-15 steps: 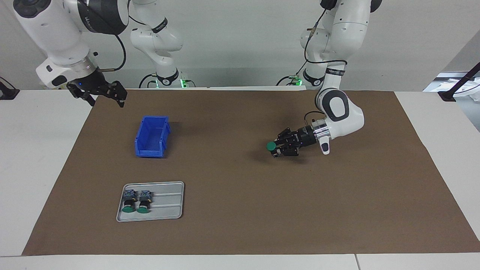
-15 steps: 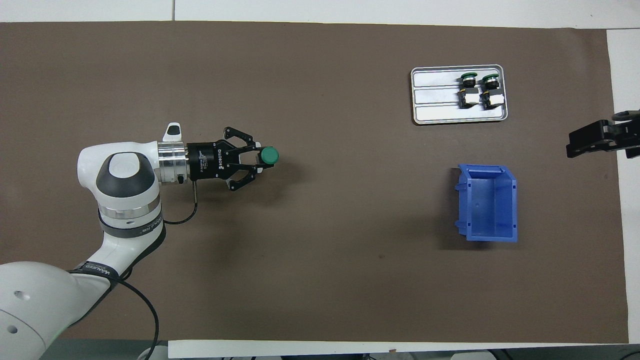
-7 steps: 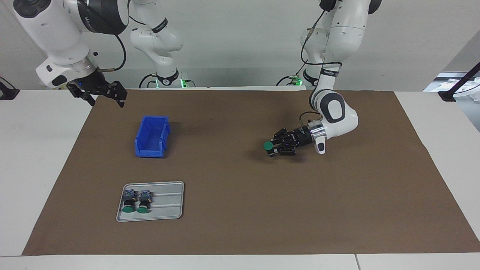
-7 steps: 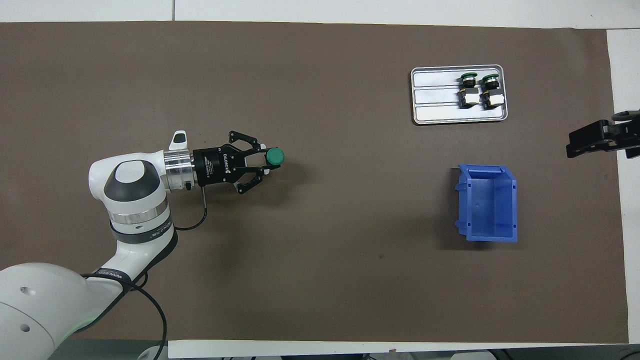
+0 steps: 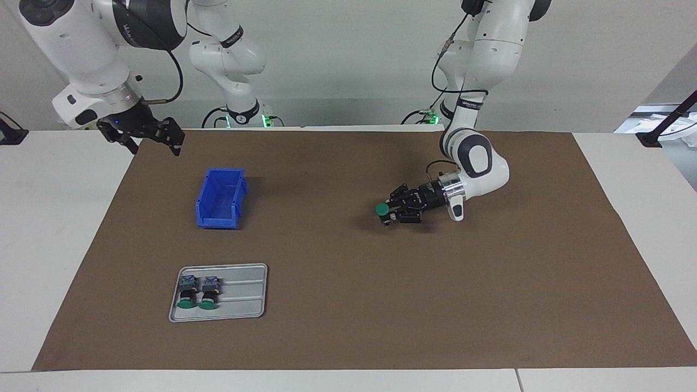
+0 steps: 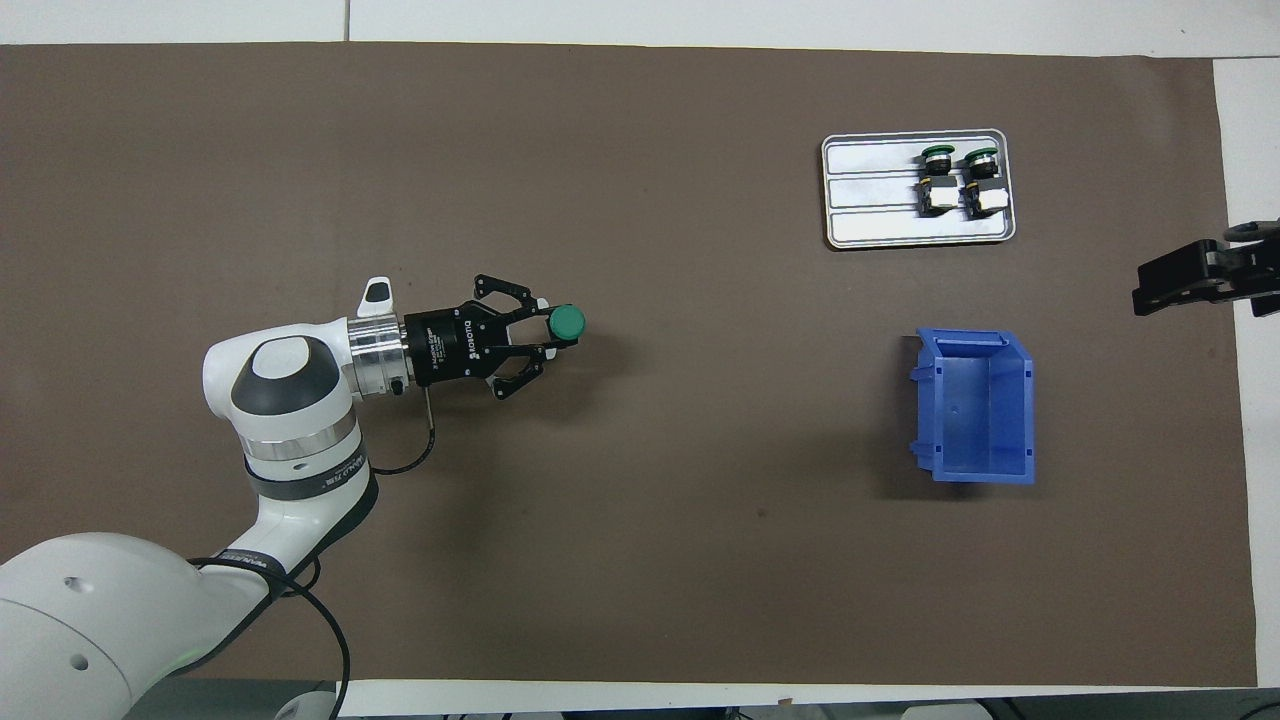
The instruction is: Place and press button with both arms
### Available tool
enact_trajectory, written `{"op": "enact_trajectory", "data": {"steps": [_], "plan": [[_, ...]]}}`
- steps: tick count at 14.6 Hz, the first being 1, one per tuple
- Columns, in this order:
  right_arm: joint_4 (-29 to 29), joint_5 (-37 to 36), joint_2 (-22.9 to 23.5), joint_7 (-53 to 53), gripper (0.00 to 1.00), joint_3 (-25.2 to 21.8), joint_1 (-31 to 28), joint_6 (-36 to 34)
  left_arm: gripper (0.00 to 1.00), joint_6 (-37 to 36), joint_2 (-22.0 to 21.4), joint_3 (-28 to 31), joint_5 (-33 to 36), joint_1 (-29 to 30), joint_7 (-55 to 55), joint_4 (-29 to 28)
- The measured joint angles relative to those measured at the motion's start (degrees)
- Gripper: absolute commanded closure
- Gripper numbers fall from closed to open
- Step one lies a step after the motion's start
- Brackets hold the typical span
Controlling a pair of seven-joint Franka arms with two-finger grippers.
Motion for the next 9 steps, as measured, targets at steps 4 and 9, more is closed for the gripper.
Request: {"op": "enact_trajectory", "data": {"steps": [4,9], "plan": [[0.0,0.0,0.0,0.0,0.01,0.0,0.0,0.0,1.0,1.19,0.68,-0.02,-0.75,-1.41,0.12,-0.09],[0.0,0.0,0.0,0.0,0.01,0.0,0.0,0.0,1.0,3.07,1.02,-0.02,-0.82,-2.58,0.19,-0.12]]}}
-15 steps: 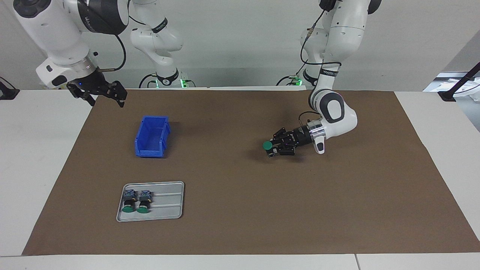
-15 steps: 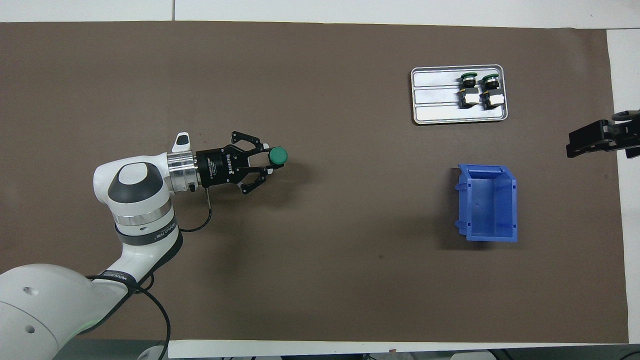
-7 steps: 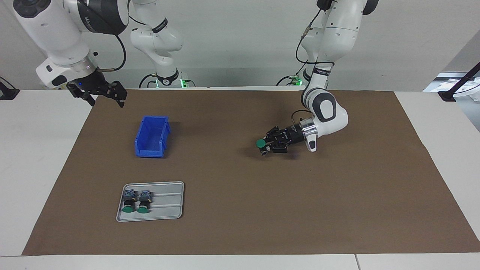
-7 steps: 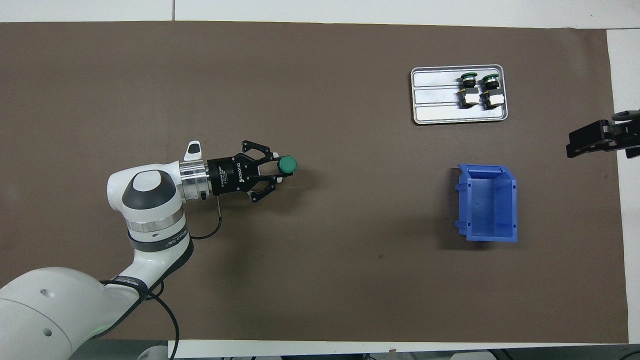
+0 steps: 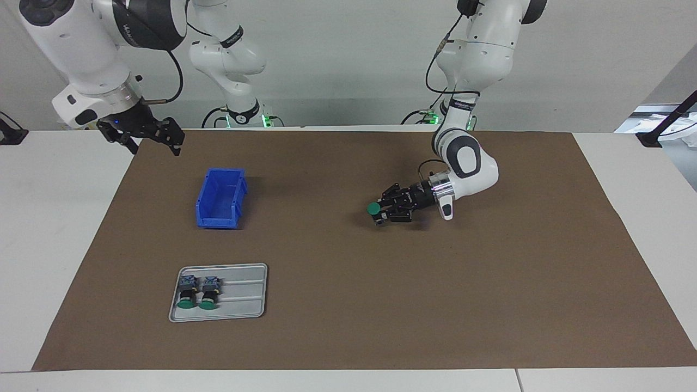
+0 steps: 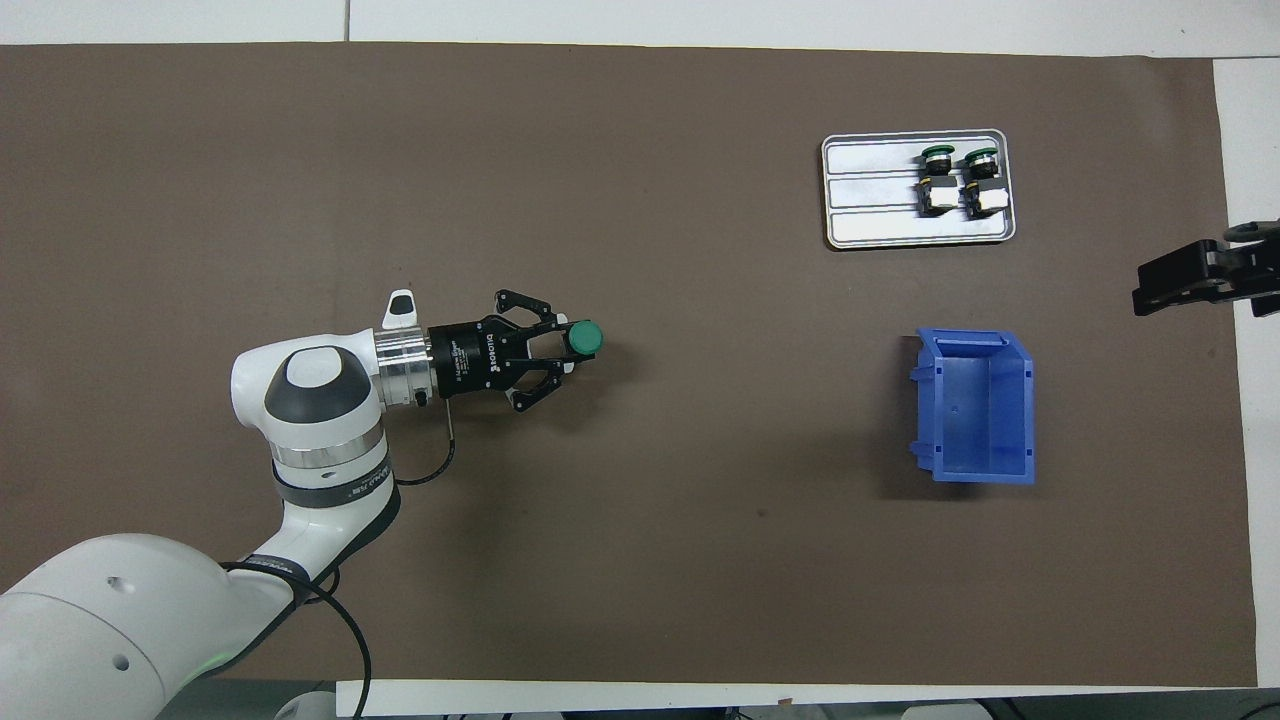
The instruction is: Place and press button with both arms
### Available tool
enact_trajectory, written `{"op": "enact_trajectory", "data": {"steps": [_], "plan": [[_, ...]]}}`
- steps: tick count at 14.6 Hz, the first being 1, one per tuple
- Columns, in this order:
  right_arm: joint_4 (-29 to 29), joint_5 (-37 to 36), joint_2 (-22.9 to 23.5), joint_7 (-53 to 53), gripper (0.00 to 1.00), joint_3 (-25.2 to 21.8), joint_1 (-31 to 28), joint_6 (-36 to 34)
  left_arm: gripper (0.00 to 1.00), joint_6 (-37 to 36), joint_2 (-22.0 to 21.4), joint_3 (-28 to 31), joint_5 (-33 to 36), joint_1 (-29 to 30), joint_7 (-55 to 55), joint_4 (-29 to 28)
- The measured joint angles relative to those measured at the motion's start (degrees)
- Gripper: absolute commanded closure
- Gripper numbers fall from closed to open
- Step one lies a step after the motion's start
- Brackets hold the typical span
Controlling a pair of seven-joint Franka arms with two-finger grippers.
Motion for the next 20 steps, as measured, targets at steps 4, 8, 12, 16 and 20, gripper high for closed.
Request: {"op": "enact_trajectory", "data": {"steps": [4,8,12,16,20], "plan": [[0.0,0.0,0.0,0.0,0.01,0.0,0.0,0.0,1.0,0.67,0.03,-0.02,-0.08,-0.69,0.0,-0.02],[0.0,0.0,0.0,0.0,0.01,0.0,0.0,0.0,1.0,0.85,0.03,0.02,-0.11,-0.69,0.0,-0.07],[0.0,0.0,0.0,0.0,0.01,0.0,0.0,0.0,1.0,0.96,0.04,0.05,-1.82,-0.68,0.05,-0.86],[0.0,0.0,0.0,0.0,0.01,0.0,0.0,0.0,1.0,1.11,0.04,0.02,-3.75,-0.81,0.2,-1.34],[0.0,0.0,0.0,0.0,0.01,0.0,0.0,0.0,1.0,2.34,0.04,-0.02,-3.9,-1.65,0.29,-1.38]]}}
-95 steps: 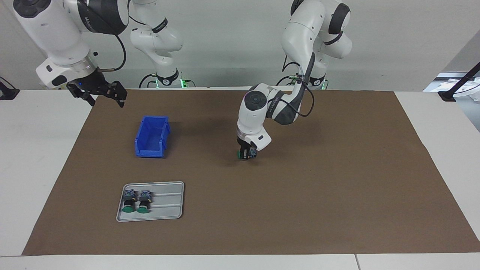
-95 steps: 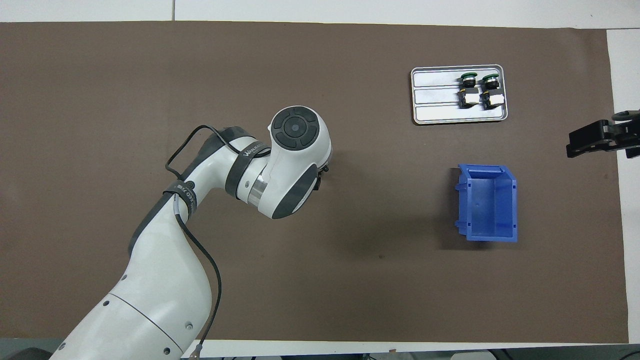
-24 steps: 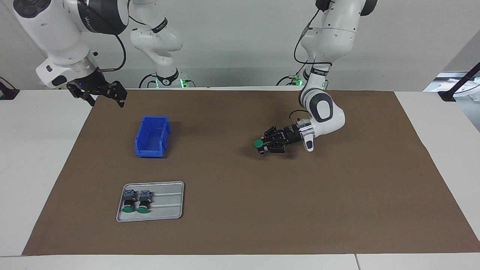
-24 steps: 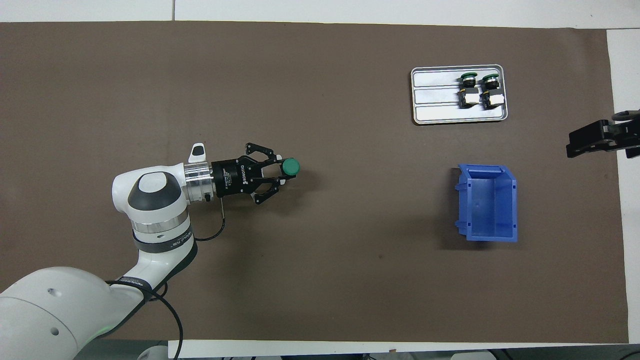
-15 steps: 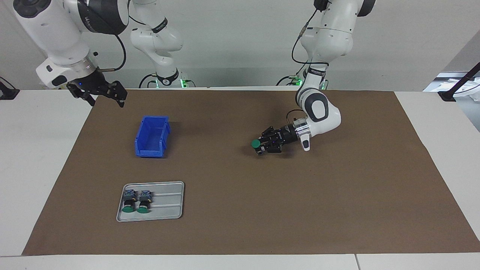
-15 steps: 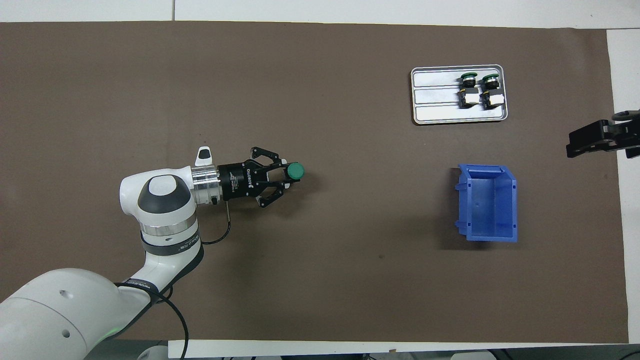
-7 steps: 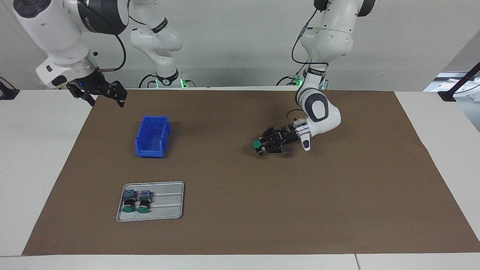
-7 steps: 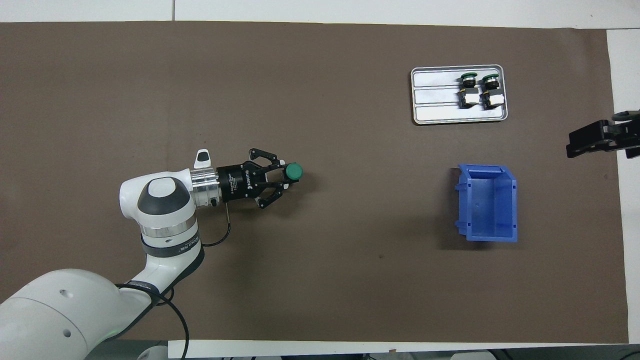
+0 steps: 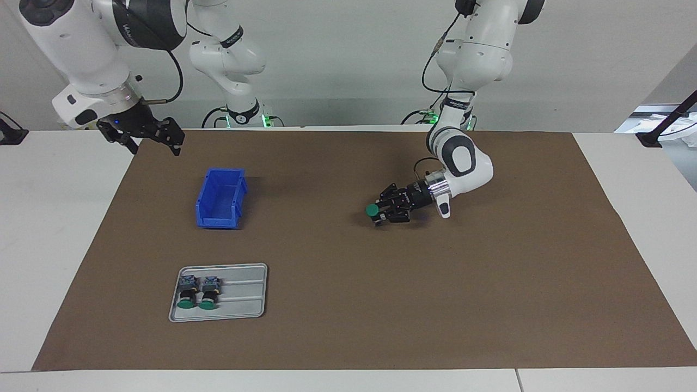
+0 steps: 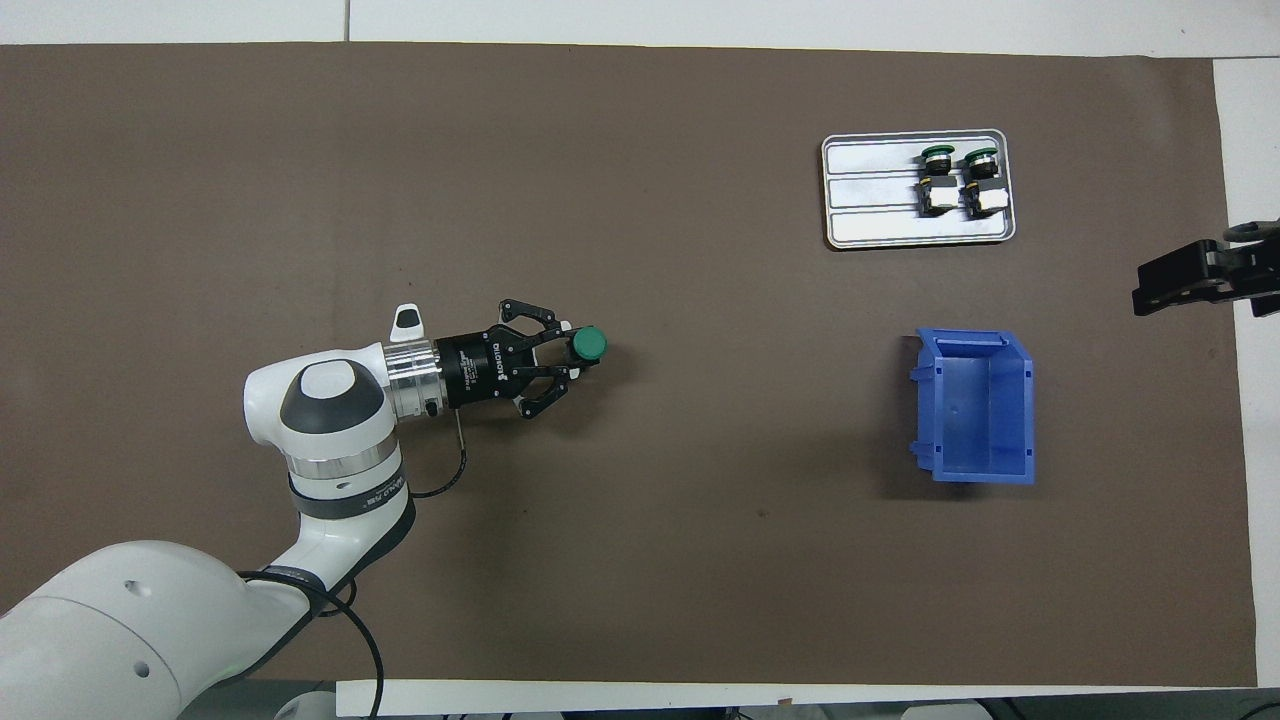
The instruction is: Place and press button with both arms
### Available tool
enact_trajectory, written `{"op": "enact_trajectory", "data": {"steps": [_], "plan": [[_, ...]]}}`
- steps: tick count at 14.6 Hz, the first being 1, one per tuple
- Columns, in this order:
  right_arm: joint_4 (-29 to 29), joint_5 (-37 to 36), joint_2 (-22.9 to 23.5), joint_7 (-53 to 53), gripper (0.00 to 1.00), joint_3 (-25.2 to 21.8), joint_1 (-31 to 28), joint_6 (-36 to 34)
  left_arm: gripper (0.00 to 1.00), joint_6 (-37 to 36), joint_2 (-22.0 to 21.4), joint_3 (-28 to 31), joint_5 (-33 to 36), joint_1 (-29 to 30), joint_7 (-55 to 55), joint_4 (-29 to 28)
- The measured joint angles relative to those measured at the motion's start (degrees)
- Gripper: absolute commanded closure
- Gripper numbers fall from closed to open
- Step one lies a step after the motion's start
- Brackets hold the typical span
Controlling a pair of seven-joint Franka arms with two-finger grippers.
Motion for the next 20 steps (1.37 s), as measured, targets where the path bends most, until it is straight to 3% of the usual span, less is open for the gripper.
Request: {"op": "enact_trajectory", "data": {"steps": [5,10,12,14,15,16,17,18,20], "plan": [[0.0,0.0,0.0,0.0,0.01,0.0,0.0,0.0,0.95,0.61,0.0,0.0,-0.2,-0.39,0.01,-0.01],[0.0,0.0,0.0,0.0,0.01,0.0,0.0,0.0,0.75,0.76,0.0,0.15,-0.31,-0.38,0.01,-0.01],[0.0,0.0,0.0,0.0,0.01,0.0,0.0,0.0,0.61,0.83,0.0,0.18,-0.34,-0.38,0.01,-0.01],[0.0,0.0,0.0,0.0,0.01,0.0,0.0,0.0,0.58,0.86,0.0,0.2,-0.37,-0.37,0.01,-0.01],[0.0,0.0,0.0,0.0,0.01,0.0,0.0,0.0,0.53,0.88,0.0,0.22,-0.39,-0.36,0.01,0.0],[0.0,0.0,0.0,0.0,0.01,0.0,0.0,0.0,0.41,0.9,0.0,0.23,-0.4,-0.36,0.01,-0.01],[0.0,0.0,0.0,0.0,0.01,0.0,0.0,0.0,0.08,0.93,0.0,0.23,-0.41,-0.36,0.0,-0.01],[0.0,0.0,0.0,0.0,0.01,0.0,0.0,0.0,0.0,1.01,0.0,0.23,-0.42,-0.36,0.0,-0.01],[0.0,0.0,0.0,0.0,0.01,0.0,0.0,0.0,0.0,1.19,0.0,0.23,-0.42,-0.36,0.0,0.0]]}}
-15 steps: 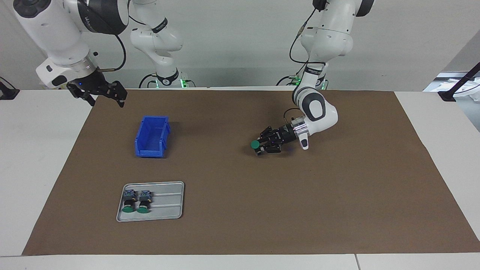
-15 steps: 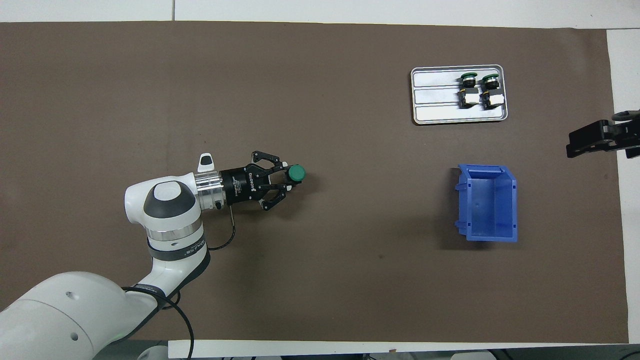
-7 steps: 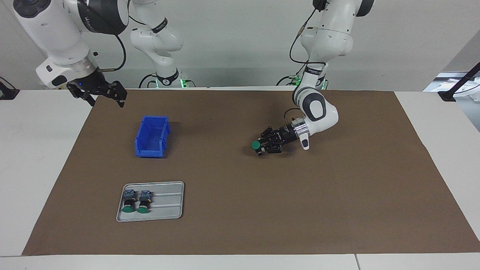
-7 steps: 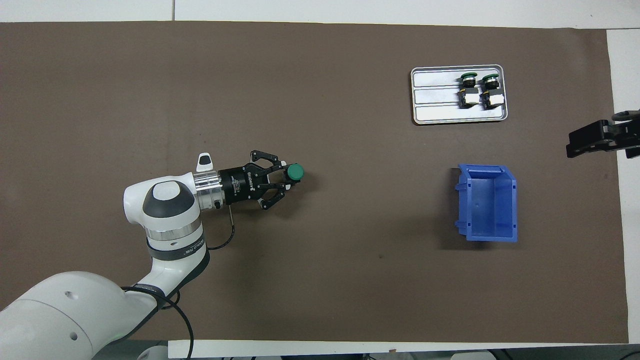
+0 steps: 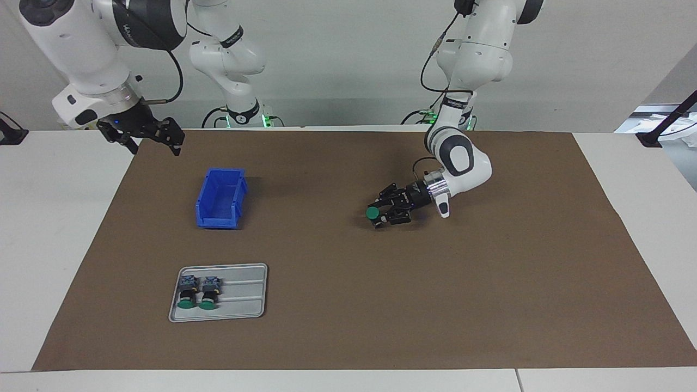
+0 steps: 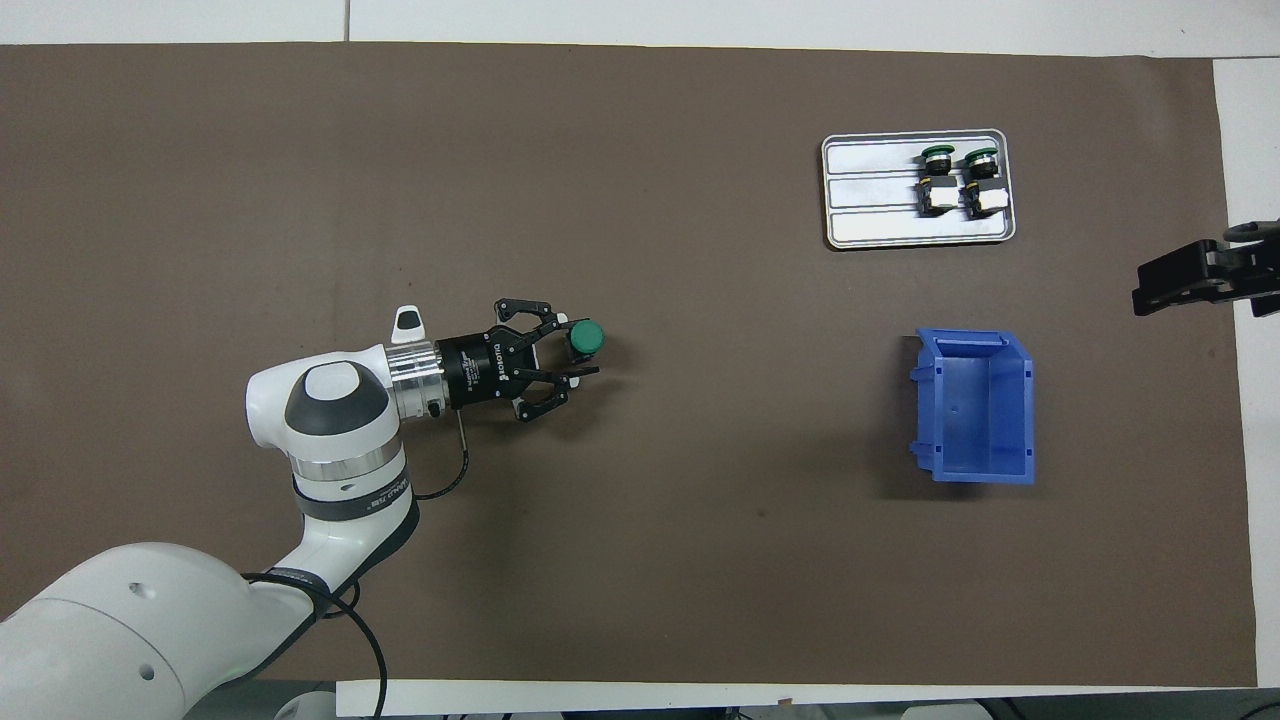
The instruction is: Place and press button with both arms
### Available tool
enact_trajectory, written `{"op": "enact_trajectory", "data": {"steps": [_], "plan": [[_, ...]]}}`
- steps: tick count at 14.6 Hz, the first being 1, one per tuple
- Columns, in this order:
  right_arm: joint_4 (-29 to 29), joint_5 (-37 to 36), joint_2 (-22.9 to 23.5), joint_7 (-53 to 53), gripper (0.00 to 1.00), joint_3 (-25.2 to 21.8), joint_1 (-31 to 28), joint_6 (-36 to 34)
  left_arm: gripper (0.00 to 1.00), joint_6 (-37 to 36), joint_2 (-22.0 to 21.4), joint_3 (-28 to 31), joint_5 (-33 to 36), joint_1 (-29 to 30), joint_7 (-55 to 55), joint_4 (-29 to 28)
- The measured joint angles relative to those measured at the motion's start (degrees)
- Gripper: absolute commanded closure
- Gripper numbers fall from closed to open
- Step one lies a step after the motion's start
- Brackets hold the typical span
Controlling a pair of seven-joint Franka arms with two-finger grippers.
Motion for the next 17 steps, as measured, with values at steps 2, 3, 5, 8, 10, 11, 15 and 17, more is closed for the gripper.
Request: {"op": "enact_trajectory", "data": {"steps": [2,3,5,8,10,11,15,17], "plan": [[0.0,0.0,0.0,0.0,0.01,0.0,0.0,0.0,0.0,0.03,0.0,0.0,0.0,0.0,0.01,0.01],[0.0,0.0,0.0,0.0,0.01,0.0,0.0,0.0,0.0,0.03,0.0,0.0,0.0,0.0,0.01,0.01],[0.0,0.0,0.0,0.0,0.01,0.0,0.0,0.0,0.0,0.04,0.0,0.03,0.0,0.0,0.01,0.01],[0.0,0.0,0.0,0.0,0.01,0.0,0.0,0.0,0.0,0.05,-0.1,0.15,-0.01,0.02,0.01,0.12],[0.0,0.0,0.0,0.0,0.01,0.0,0.0,0.0,0.0,0.31,-0.68,0.31,-0.01,0.11,-0.45,0.22],[0.0,0.0,0.0,0.0,0.01,0.0,0.0,0.0,0.0,1.18,-1.25,0.36,0.0,0.18,-0.89,0.25],[0.0,0.0,0.0,0.0,0.01,0.0,0.0,0.0,0.0,8.39,-5.34,0.29,0.17,0.15,-1.73,0.21],[0.0,0.0,0.0,0.0,0.01,0.0,0.0,0.0,0.0,9.91,-6.67,0.31,1.77,0.16,-1.99,0.15]]}}
